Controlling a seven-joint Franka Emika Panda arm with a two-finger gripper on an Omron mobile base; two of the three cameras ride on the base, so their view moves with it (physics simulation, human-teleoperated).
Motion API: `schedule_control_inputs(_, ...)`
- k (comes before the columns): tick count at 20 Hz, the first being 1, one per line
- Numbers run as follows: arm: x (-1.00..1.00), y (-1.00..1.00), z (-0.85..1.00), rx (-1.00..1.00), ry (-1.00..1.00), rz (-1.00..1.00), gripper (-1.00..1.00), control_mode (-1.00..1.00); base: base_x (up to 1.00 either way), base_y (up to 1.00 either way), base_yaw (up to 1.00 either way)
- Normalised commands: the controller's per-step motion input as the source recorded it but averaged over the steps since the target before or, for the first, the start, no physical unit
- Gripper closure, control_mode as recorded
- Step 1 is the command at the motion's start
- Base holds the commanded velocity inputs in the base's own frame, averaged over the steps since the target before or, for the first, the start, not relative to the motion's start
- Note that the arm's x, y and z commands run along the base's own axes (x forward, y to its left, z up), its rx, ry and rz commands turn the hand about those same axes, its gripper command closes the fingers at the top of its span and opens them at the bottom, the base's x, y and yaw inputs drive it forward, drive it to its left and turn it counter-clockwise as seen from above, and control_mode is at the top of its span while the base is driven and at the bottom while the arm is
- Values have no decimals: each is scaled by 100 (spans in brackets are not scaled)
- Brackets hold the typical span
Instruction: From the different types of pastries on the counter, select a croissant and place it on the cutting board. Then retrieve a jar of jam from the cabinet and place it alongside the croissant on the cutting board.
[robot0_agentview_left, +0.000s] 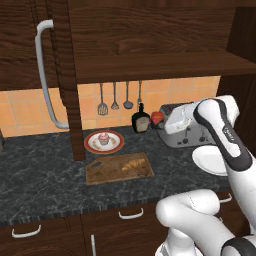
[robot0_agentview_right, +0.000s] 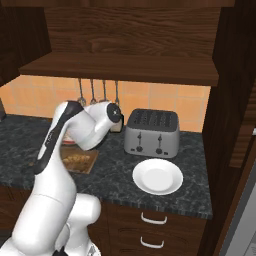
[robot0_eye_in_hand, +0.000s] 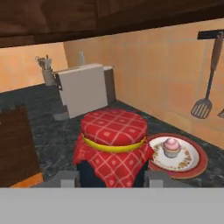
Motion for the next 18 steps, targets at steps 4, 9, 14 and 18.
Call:
schedule_control_inputs(4,-22,79,-79,-11,0,54,100,-100,0,0,0)
schedule_control_inputs(9,12,89,-65,-8,0,33,100,-100,0,0,0)
schedule_control_inputs(14,50,45,-64,0,0,18,100,-100,0,0,0)
schedule_control_inputs(18,70,18,-63,0,0,25,100,-100,0,0,0)
